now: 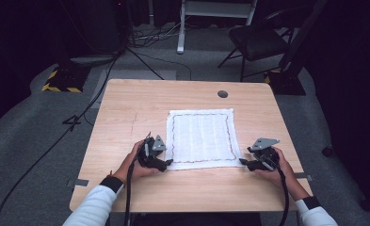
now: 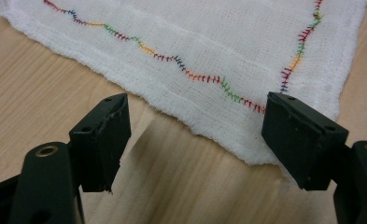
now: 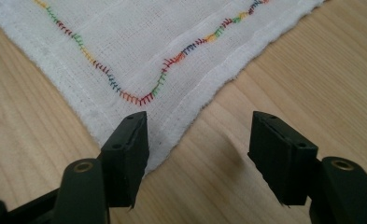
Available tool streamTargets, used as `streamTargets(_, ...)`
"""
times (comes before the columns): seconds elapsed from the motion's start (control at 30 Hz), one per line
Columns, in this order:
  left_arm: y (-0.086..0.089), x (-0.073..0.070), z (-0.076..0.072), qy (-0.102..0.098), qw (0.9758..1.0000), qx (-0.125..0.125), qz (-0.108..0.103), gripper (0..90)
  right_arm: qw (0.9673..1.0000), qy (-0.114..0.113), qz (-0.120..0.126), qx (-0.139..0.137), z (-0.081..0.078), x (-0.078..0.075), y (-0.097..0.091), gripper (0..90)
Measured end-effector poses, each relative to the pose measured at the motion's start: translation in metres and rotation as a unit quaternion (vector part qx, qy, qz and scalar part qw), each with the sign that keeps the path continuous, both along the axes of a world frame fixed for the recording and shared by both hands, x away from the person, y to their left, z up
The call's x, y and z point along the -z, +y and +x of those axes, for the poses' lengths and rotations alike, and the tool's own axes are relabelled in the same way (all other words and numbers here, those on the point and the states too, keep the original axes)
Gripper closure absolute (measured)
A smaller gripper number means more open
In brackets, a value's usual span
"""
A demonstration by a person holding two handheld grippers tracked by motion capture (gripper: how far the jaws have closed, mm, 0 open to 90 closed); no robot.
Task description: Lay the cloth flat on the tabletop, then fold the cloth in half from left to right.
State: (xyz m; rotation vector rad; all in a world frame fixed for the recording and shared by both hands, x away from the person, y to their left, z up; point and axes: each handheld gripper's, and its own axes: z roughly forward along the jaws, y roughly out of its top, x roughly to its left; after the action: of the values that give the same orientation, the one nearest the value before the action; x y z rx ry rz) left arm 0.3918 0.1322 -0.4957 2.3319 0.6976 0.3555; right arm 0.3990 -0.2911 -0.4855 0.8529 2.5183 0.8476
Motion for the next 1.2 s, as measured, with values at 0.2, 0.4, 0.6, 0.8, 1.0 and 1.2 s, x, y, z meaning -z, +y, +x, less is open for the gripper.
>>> streamTargets(0.2, 0.001, 0.002, -0.015, 0.019, 0.9997, 0.004, -0.016, 24.1, 1.0, 0.005, -0.002, 0.003, -0.016, -0.001, -0.005, 39.7)
streamTargets(0.4, -0.001, 0.0, -0.028, 0.021, 0.9997, 0.008, -0.009, 24.0, 0.9998, 0.018, 0.0, 0.005, -0.032, -0.002, -0.014, 38.3)
streamTargets(0.6, 0.002, -0.006, -0.033, 0.008, 0.9999, 0.01, -0.004, 20.4, 0.9999, 0.004, -0.01, 0.003, -0.039, -0.005, -0.013, 36.4)
streamTargets(0.8, 0.012, -0.014, -0.019, 0.0, 0.9995, -0.014, -0.027, 20.0, 0.9995, -0.024, 0.019, 0.005, -0.037, -0.015, -0.012, 37.9)
streamTargets(1.0, 0.022, -0.027, 0.009, -0.021, 0.9972, -0.05, -0.052, 20.7, 0.9973, -0.044, 0.055, -0.018, -0.032, -0.027, 0.007, 39.9)
streamTargets(1.2, 0.022, -0.035, 0.048, -0.027, 0.9948, -0.079, -0.058, 20.7, 0.9958, -0.041, 0.056, -0.059, -0.025, -0.027, 0.045, 42.3)
